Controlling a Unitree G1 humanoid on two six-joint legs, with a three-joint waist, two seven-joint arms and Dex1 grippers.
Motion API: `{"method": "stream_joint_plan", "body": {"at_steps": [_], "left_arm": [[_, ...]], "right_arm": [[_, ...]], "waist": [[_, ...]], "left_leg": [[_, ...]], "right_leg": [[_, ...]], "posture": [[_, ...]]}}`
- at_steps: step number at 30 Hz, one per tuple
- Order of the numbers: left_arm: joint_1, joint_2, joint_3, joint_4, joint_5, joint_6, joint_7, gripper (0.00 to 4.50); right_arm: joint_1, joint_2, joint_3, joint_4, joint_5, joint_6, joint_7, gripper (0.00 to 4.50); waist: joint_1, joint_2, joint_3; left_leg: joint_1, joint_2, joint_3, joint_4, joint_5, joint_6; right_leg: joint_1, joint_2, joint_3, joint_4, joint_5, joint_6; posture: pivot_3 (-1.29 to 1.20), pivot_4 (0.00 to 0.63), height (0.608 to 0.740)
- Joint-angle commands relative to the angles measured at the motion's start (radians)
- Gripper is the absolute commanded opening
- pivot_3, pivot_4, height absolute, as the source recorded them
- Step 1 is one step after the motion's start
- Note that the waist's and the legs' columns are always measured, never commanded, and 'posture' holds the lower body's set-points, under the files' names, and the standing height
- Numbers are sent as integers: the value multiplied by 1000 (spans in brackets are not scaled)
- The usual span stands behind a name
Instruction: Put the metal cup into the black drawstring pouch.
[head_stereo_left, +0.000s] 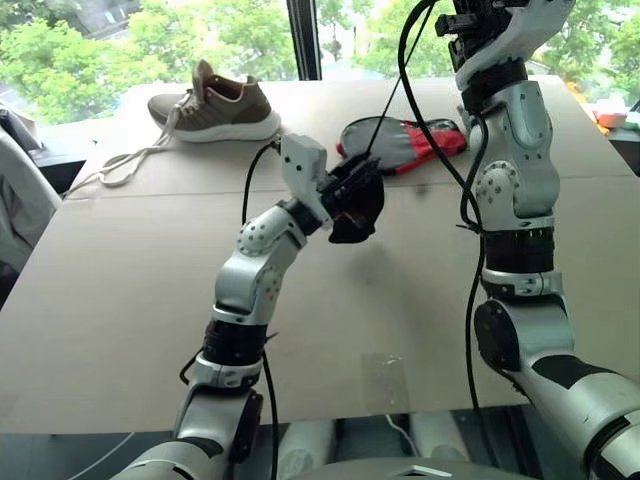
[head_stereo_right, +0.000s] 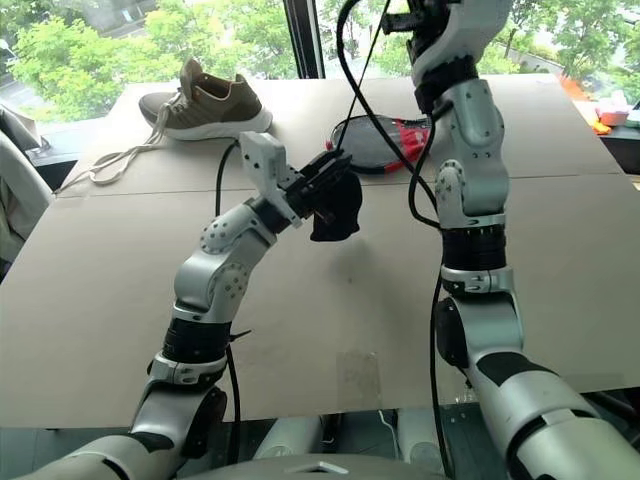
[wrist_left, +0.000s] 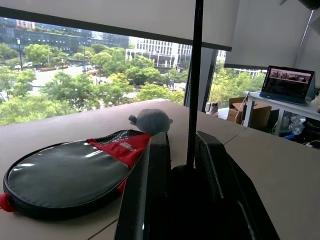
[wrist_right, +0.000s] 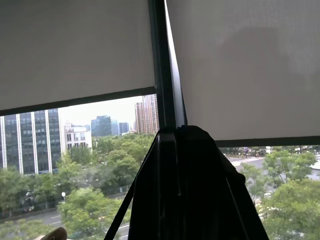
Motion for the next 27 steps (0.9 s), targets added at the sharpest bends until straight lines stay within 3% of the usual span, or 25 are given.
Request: {"method": "stream_joint_plan", "body": {"at_steps": [1, 9, 13, 15, 16, 17, 18, 19, 24, 27], "left_arm": [[54, 27, 16, 3, 13, 38, 13, 189], [86, 197, 132, -159, 24, 81, 40, 189], [124, 240, 114, -241, -7, 125, 12, 189], [178, 243, 68, -266, 1, 140, -5, 1214], [203, 241, 45, -282, 2, 154, -8, 1377], [223, 239, 30, -297, 1, 168, -6, 1934], [242, 236, 19, -314, -2, 180, -4, 2360], [266, 235, 17, -337, -16, 193, -8, 2875], [445, 260, 169, -434, -204, 268, -56, 2897], [542, 284, 268, -459, -312, 316, -67, 2897]], "right_arm": [[-60, -26, -40, -126, 84, 21, 23, 0], [38, -58, 15, -221, 140, 133, 134, 0], [104, -117, -2, -217, 155, 194, 158, 0], [173, -173, 21, -210, 144, 234, 213, 0], [212, -201, 36, -207, 127, 240, 240, 0], [244, -223, 49, -206, 116, 246, 260, 600], [303, -254, 64, -215, 119, 264, 301, 851], [342, -274, 72, -223, 125, 278, 329, 1379], [543, -394, 126, -222, 70, 284, 455, 3472], [605, -437, 125, -204, 71, 277, 520, 3472]], "waist": [[-3, 0, 0], [-21, 0, 0], [-17, 0, 0], [-14, 0, -1], [-11, 0, -1], [-8, 0, -1], [-9, 0, -1], [-9, 0, -1], [-21, 1, -1], [-22, 1, -1]], "left_leg": [[0, 0, 0, 0, 0, 0], [0, 0, 0, 0, 0, 0], [0, 0, 0, 0, 0, 0], [0, 0, 0, 0, 0, 0], [0, 0, 0, 0, 0, 0], [0, 0, 0, 0, 0, 1], [0, 0, 0, 0, -1, 1], [0, 0, 1, 0, -1, 1], [1, 2, 3, -2, -1, 1], [2, 3, 5, -2, -3, 4]], "right_leg": [[0, 0, 0, 0, 0, 0], [0, 0, 0, 0, 0, 0], [0, 0, 0, 0, 0, 0], [1, -1, 0, 0, 0, 0], [1, -1, 0, -1, 0, 0], [1, -1, 0, -1, 0, 0], [1, -1, 0, -1, 0, 0], [0, -1, 0, -1, 0, 0], [0, 0, 2, 0, 0, 0], [0, 1, 3, 0, 0, 0]], "posture": [[0, 150, 736], [0, 150, 736], [0, 150, 736], [0, 150, 736], [0, 150, 736], [0, 150, 736], [0, 150, 736], [0, 150, 736], [0, 150, 736], [0, 150, 736]]}}
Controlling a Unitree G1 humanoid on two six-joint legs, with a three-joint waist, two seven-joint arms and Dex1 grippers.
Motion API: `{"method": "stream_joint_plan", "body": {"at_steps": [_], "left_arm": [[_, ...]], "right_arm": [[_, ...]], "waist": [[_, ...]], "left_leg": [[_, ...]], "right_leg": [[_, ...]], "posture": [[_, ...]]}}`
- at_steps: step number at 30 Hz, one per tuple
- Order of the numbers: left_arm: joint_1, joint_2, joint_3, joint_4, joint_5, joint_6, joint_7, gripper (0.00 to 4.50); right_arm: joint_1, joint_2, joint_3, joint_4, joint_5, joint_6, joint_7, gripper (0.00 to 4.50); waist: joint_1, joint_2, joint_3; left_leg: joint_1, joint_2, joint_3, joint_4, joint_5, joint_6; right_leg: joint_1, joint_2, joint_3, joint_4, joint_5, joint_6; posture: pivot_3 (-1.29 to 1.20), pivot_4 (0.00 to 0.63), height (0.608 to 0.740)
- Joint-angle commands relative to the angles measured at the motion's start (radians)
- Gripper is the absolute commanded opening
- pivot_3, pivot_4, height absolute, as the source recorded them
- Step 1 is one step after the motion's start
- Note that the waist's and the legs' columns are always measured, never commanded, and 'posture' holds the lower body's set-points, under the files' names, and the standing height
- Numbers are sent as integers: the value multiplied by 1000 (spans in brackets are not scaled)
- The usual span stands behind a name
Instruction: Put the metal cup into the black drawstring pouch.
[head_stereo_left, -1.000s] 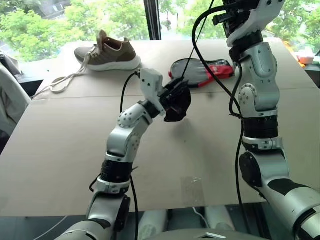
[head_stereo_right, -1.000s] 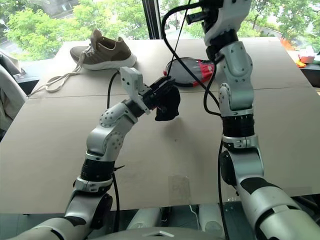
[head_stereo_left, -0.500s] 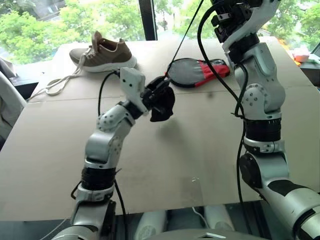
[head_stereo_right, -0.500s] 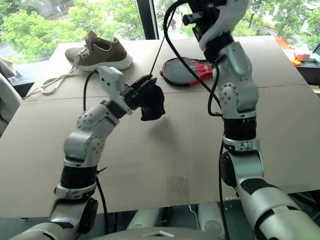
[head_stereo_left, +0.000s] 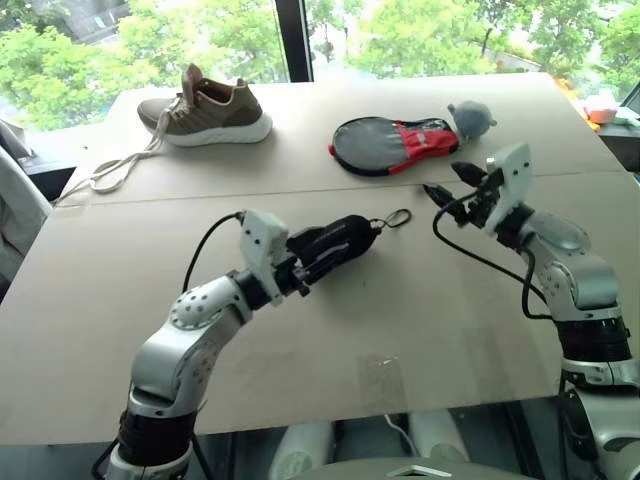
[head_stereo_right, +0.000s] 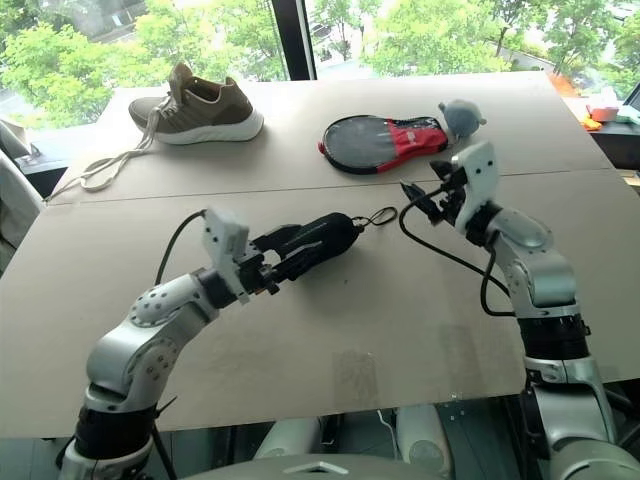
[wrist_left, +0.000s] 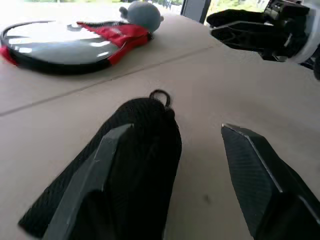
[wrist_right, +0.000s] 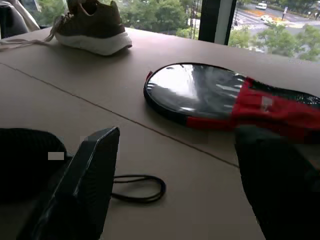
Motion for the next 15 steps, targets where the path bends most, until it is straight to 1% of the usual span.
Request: {"method": "stream_joint_plan", "body": {"at_steps": [1, 3, 5, 7, 11, 12, 13, 15], "left_arm": [[85, 29, 120, -70, -108, 27, -23, 2897], [166, 49, 169, -91, -125, 24, -40, 2897], [250, 66, 194, -103, -111, -3, -65, 2897], [349, 67, 194, -97, -9, -90, -65, 2897], [466, 45, 197, -63, 96, -236, -74, 2897], [495, 31, 196, -52, 133, -285, -68, 2897], [519, 25, 192, -44, 164, -323, -66, 2897], [562, 11, 189, -37, 197, -383, -72, 2897]], "right_arm": [[31, -40, -19, -21, 1, -38, 84, 3472], [87, -65, -27, -7, -1, -73, 138, 3472], [137, -78, -40, 0, 9, -105, 188, 3472], [203, -89, -54, -4, 29, -167, 267, 3472], [281, -117, -82, 16, 67, -218, 398, 3472], [303, -131, -89, 32, 66, -257, 442, 3472], [320, -145, -97, 45, 66, -276, 469, 3472], [345, -165, -116, 70, 73, -305, 512, 3472]], "waist": [[3, 0, 0], [6, -1, 0], [11, -1, 0], [19, -1, 0], [31, 0, 0], [32, 0, 0], [33, 0, 0], [36, 0, 0]], "left_leg": [[0, 0, 0, 0, 0, 1], [1, 2, 0, 2, -1, 1], [4, 2, 0, 2, -1, 1], [5, 2, 0, 2, -1, 1], [7, 3, 1, 1, -1, 1], [7, 3, 1, 1, -1, 2], [9, 4, 1, 1, -1, 2], [13, 5, 0, 1, -3, 2]], "right_leg": [[0, 0, 0, 0, 1, -1], [3, 2, -1, -1, 1, -1], [6, 2, -1, -2, 1, -1], [8, 2, -2, -3, 1, -1], [10, 1, -1, -6, 1, -2], [11, -1, -2, -6, 0, -3], [14, -2, -2, -8, -1, -5], [21, -2, -4, -11, -2, -5]], "posture": [[0, 150, 736], [0, 150, 736], [0, 150, 736], [0, 150, 736], [0, 150, 736], [0, 150, 736], [0, 150, 736], [0, 150, 736]]}}
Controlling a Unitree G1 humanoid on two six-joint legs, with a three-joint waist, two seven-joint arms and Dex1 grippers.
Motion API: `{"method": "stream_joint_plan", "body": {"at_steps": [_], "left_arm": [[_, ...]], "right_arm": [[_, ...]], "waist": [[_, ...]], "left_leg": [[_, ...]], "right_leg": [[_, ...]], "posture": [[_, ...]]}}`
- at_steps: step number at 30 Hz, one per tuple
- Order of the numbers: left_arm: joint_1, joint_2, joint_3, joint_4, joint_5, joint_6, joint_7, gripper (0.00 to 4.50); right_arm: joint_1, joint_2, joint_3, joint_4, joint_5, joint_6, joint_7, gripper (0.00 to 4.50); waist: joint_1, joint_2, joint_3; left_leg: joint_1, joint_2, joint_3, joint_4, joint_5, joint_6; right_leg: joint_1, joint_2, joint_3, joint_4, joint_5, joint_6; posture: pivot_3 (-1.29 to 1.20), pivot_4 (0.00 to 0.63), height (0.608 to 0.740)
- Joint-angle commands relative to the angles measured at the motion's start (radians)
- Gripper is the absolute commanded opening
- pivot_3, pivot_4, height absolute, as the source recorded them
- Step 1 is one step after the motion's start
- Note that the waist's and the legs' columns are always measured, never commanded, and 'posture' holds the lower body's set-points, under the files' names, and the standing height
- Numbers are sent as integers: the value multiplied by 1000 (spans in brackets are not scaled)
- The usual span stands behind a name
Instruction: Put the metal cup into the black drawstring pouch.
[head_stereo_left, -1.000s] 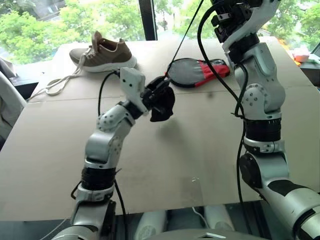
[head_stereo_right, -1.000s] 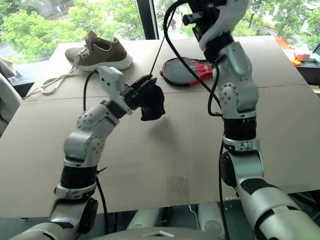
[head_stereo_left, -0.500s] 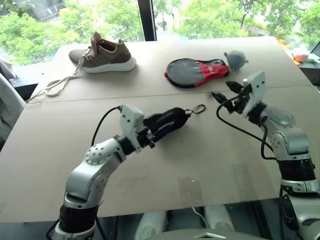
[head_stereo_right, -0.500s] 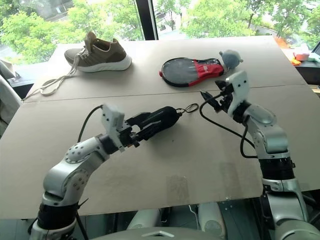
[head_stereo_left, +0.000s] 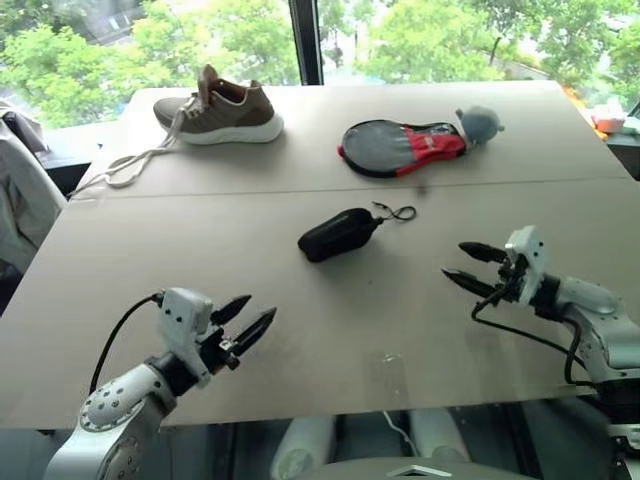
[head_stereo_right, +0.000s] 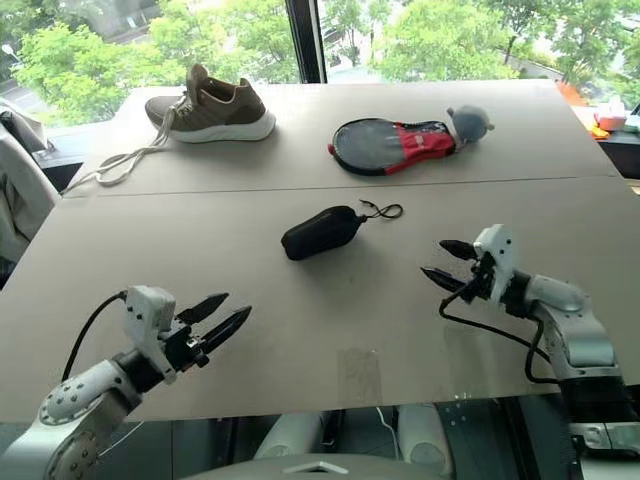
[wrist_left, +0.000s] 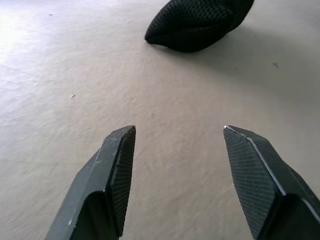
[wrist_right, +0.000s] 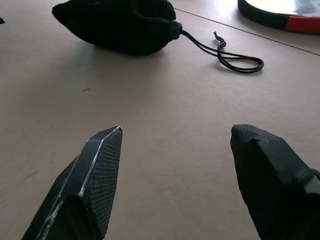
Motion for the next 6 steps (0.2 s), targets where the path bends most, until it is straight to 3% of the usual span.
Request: {"method": "stream_joint_plan", "body": {"at_steps": [1, 6], "left_arm": [[49, -17, 13, 3, 56, -120, -16, 2897], [62, -26, -3, 10, 67, -169, -27, 2897]], "right_arm": [[31, -43, -64, 28, 21, -64, 81, 3472], [70, -62, -91, 77, 21, -98, 131, 3472]], "waist": [[1, 0, 0], [5, 0, 0]], "left_leg": [[0, 0, 0, 0, -2, -3], [0, 1, 0, 0, -2, -3]], "right_leg": [[0, 0, 0, -1, 0, 0], [0, 0, 0, -2, 0, 0]], "posture": [[0, 150, 736], [0, 150, 736]]}}
